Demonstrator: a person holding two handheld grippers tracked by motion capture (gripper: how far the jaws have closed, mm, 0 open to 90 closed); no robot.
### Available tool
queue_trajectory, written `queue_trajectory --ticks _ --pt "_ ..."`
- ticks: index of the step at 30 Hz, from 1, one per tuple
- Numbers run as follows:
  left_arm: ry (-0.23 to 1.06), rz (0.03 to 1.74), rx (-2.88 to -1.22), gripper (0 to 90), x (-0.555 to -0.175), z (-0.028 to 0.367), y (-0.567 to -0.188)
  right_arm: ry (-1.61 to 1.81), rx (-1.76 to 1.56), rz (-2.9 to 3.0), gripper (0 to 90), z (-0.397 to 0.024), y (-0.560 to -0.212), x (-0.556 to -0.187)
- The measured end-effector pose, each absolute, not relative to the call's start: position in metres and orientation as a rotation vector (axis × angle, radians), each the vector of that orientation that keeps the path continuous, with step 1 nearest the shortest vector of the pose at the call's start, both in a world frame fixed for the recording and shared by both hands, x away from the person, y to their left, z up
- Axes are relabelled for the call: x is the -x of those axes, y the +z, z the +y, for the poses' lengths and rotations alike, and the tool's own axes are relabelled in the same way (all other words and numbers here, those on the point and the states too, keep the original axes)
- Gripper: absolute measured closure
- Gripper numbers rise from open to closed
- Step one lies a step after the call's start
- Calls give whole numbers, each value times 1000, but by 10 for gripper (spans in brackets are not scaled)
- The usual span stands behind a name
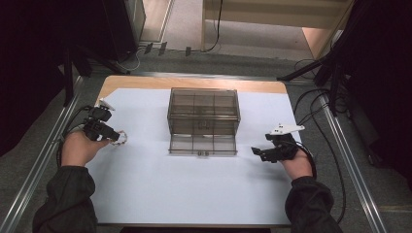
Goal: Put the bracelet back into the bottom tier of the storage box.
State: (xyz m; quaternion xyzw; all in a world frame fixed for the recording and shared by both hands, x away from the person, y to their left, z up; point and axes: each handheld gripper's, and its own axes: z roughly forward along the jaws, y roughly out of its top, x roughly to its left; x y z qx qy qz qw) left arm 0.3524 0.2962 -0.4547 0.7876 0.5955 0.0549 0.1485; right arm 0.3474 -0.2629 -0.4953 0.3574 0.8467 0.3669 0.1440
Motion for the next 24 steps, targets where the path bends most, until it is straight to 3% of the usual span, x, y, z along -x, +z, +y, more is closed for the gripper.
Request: queue_trajectory --ticks 24 --pt "96 1531 -2192 814 -335 284 -424 1080 -1009 2454 208 -260 -495 -349"
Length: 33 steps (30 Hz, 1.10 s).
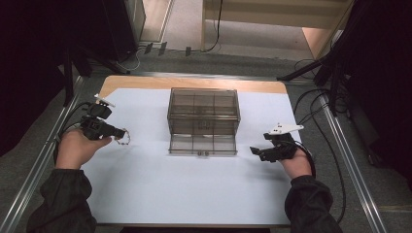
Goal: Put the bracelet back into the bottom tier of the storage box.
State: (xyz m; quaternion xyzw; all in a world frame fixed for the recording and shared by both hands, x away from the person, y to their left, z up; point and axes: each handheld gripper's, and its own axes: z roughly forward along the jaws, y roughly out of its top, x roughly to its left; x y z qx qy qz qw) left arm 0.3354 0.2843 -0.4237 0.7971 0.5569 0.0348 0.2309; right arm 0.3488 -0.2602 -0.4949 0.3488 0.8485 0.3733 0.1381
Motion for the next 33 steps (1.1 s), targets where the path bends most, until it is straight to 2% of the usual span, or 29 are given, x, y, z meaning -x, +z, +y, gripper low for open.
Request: queue_trajectory --ticks 21,33 --pt "63 1396 -2170 813 -326 274 -414 1108 -1017 2456 209 -257 -495 -354" --pt "109 1358 -2149 811 -324 264 -412 1113 -1000 2455 209 -255 -494 -356"
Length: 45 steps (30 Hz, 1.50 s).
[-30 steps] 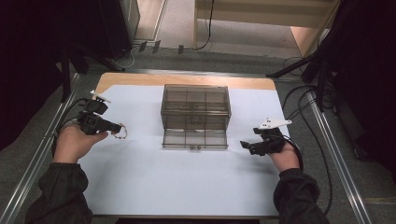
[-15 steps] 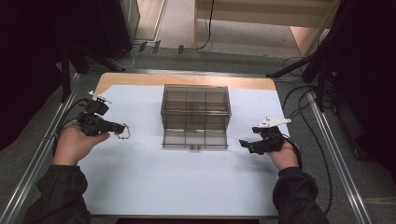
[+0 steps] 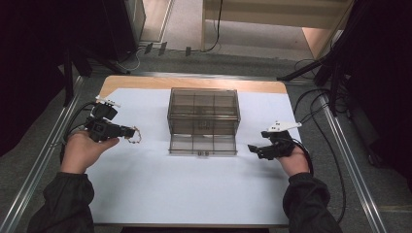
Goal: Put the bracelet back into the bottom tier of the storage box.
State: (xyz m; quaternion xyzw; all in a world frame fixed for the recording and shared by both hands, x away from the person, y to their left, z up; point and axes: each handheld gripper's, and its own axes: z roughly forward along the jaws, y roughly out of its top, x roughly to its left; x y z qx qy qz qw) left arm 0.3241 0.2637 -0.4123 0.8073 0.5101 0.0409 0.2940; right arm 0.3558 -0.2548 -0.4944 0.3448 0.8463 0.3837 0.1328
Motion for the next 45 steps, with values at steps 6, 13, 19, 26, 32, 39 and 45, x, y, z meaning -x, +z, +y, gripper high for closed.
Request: queue_trajectory --ticks 6,13,19,26,32,39,45 --pt "110 1365 -2140 811 -326 256 -414 1113 -1000 2460 209 -254 -494 -356" --pt "109 1391 -2136 811 -327 249 -414 1110 -1004 2462 210 -253 -495 -356" --pt "112 1379 -2141 811 -327 240 -415 1111 -1003 2458 210 -254 -495 -356" --pt "117 1284 -2155 810 -325 232 -413 1114 -1002 2455 209 -255 -494 -356" --pt "103 1225 -2160 811 -325 225 -412 1111 -1001 2456 209 -255 -494 -356" --pt "70 1184 -2143 809 -325 222 -411 1125 -1007 2455 209 -255 -494 -355" --pt "57 1159 -2143 810 -326 217 -410 1149 -1010 2436 209 -256 -492 -354"
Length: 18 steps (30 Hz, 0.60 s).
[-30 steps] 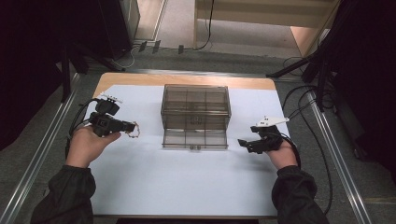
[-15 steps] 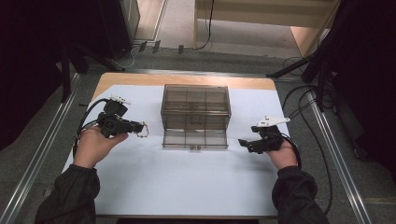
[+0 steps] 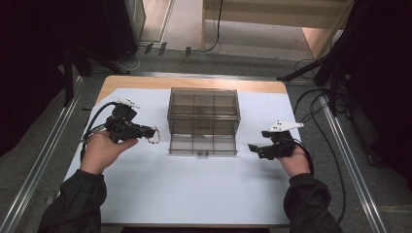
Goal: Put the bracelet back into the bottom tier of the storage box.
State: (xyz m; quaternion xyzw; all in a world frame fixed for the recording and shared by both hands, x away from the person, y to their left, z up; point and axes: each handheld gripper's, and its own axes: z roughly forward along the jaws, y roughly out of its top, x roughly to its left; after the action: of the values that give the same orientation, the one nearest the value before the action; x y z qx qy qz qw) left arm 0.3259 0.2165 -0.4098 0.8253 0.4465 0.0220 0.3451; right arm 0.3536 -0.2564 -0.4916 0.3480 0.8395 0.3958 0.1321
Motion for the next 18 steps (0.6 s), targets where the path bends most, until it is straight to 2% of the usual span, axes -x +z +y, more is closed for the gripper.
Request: queue_trajectory --ticks 18 --pt "40 1090 -2160 811 -331 191 -409 1127 -1019 2442 209 -259 -493 -348"
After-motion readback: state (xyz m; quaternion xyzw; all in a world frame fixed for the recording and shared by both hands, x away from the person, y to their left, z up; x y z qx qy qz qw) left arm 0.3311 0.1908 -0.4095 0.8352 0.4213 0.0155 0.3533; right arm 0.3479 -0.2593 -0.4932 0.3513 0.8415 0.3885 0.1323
